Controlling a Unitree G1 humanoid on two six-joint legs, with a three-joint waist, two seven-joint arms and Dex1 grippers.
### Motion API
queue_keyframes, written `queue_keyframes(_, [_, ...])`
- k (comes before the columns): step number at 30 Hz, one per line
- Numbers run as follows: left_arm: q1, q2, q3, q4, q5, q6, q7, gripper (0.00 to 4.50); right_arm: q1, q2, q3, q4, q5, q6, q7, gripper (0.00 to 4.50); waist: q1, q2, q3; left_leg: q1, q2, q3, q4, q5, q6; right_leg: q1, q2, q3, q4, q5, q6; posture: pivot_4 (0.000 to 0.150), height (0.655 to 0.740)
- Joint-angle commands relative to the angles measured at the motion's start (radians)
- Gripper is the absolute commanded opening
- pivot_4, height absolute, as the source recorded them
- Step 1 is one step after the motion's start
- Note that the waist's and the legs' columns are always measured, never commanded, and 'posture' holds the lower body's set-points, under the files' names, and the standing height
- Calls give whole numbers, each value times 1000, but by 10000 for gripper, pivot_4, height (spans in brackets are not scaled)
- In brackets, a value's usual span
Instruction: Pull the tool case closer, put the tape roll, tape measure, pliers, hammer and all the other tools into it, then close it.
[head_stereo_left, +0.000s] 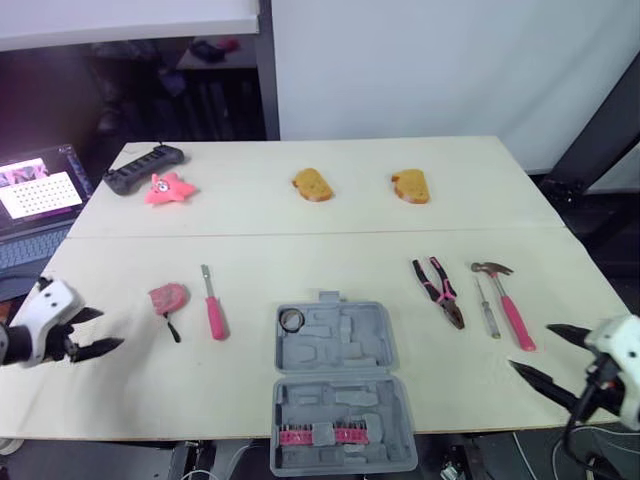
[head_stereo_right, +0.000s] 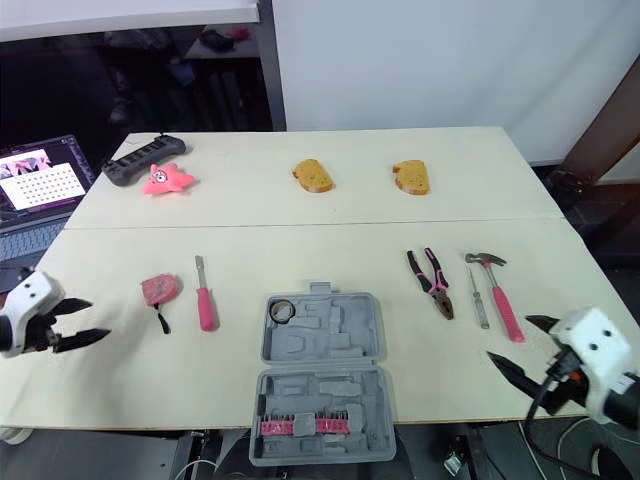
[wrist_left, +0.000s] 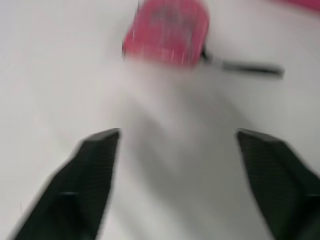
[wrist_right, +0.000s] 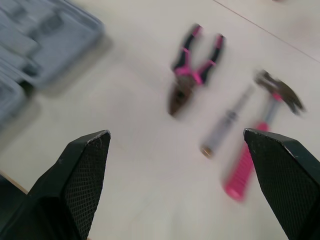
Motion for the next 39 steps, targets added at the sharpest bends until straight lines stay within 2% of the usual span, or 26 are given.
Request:
queue_keyframes(1, [-4, 29, 30, 18, -5, -40, 1, 44336, 2, -18, -38, 30, 3, -48, 24, 45000, -1, 0, 0, 0, 0, 0, 0, 0, 0, 0, 0, 0, 0, 0, 0, 1500, 7400])
queue_keyframes(9, [59, -6, 48, -69, -41, -22, -8, 44336, -24, -33, 6, 28, 11, -45, 18, 45000, -7, 0, 0, 0, 0, 0, 0, 0, 0, -1, -1, 0, 0, 0, 0, 1500, 7400])
queue_keyframes(14, [157, -56, 124, -231, -123, 78, 48, 44336, -91, -60, 57, -108, 85, 62, -16, 45000, -8, 1, 0, 0, 1, 0, 0, 0, 0, -1, -1, 0, 0, 0, 0, 1500, 7400])
queue_keyframes(17, [276, -152, 187, -449, -180, 204, 187, 44336, -198, -90, 113, -206, 149, 150, -76, 45000, -9, 2, 0, 0, 1, 0, 0, 0, 0, -1, -1, 1, 0, 0, 0, 1500, 7400])
queue_keyframes(21, [399, -331, 241, -743, -209, 374, 451, 44336, -368, -118, 256, -259, 203, 223, -137, 45000, -2, 0, 0, -1, 1, 0, 0, -1, 0, -1, -2, 2, -2, 0, 0, 1500, 7400])
queue_keyframes(25, [427, -563, 250, -999, -228, 549, 762, 44336, -585, -105, 485, -238, 182, 225, -161, 45000, 12, 0, 0, -1, 1, 0, 0, 0, 0, 0, -2, 1, -4, 0, 0, 1500, 7400])
queue_keyframes(27, [406, -662, 249, -1079, -218, 621, 902, 44336, -644, -96, 577, -229, 172, 212, -142, 45000, 23, -1, 0, -2, 1, 0, 1, 0, 0, 1, -1, 1, -5, 1, 0, 1500, 7400])
queue_keyframes(33, [344, -829, 219, -1152, -144, 711, 1169, 44336, -720, -103, 741, -200, 135, 174, -84, 45000, 42, -1, 0, -2, -2, -1, 1, 0, 0, 1, -1, -1, -7, 1, 0, 1500, 7400])
queue_keyframes(39, [258, -857, 176, -1036, -53, 720, 1278, 44336, -771, -94, 782, -180, 129, 180, -91, 45000, 43, -1, 0, -2, -3, 0, 1, 0, 0, 1, 0, -1, -7, 1, 0, 1500, 7400])
